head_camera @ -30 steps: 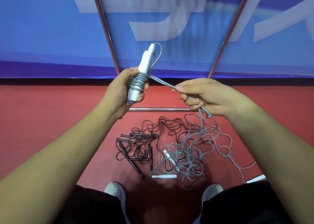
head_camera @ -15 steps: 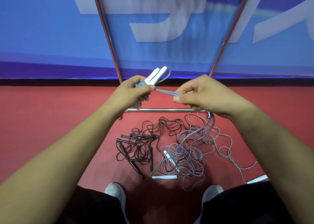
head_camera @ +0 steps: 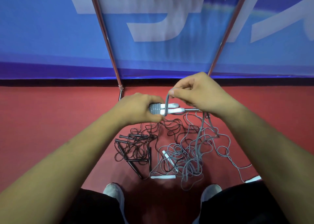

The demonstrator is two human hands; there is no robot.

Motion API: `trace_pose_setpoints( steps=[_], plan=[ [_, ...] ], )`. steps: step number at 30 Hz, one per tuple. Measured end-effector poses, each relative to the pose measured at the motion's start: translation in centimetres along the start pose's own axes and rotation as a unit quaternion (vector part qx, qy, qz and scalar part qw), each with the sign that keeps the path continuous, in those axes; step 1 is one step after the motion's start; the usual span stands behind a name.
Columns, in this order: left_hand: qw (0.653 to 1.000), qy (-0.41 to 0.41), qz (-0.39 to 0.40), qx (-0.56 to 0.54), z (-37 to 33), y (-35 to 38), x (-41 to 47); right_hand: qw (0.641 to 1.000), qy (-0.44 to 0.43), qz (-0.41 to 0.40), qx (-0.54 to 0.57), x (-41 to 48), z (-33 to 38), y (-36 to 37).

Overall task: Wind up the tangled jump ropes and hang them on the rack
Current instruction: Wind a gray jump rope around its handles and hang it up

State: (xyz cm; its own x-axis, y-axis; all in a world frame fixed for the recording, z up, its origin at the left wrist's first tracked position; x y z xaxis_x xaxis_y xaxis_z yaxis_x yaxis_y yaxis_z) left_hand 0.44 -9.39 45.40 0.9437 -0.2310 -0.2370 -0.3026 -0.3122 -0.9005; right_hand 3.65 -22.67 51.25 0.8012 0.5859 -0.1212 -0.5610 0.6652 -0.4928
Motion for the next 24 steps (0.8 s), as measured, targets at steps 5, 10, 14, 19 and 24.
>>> trace_pose_setpoints(
  steps=[5,10,14,19,24],
  plan=[
    [0.999,0.036,-0.024,-0.014,-1.1,-0.1,-0.3,0.999,-0.028,-0.021,-0.013,0.3,0.3,-0.7],
    [0.96,0.142,0.033,-0.24,-3.2,0.3,-1.4,0.998,-0.035,-0.053,0.01,1.0,-0.4,-2.4],
    [0.895,0.15,0.034,-0.418,-3.6,-0.3,-1.7,0.996,-0.01,-0.059,0.069,1.4,-1.7,-2.5],
    [0.829,0.127,-0.042,-0.544,-2.0,-1.7,-1.0,0.993,0.027,-0.037,0.112,1.9,-3.3,-2.3],
    [0.725,0.088,-0.089,-0.677,-0.1,-1.8,-0.2,0.991,0.051,0.003,0.121,1.9,-4.0,-1.8]
  ],
)
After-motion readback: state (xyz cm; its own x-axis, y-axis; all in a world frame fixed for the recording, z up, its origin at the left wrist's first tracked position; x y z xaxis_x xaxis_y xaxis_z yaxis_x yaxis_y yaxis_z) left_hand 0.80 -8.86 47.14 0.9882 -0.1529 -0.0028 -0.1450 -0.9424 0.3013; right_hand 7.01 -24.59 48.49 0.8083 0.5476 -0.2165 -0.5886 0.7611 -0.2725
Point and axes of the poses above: each hand's wrist, its own x-axis towards the middle knuckle, its own y-axis out of the palm, z = x × y, the point moved 10 cm from there along x, towards the middle knuckle, and after that the axes turned 4 degrees about z, right-handed, at the moved point
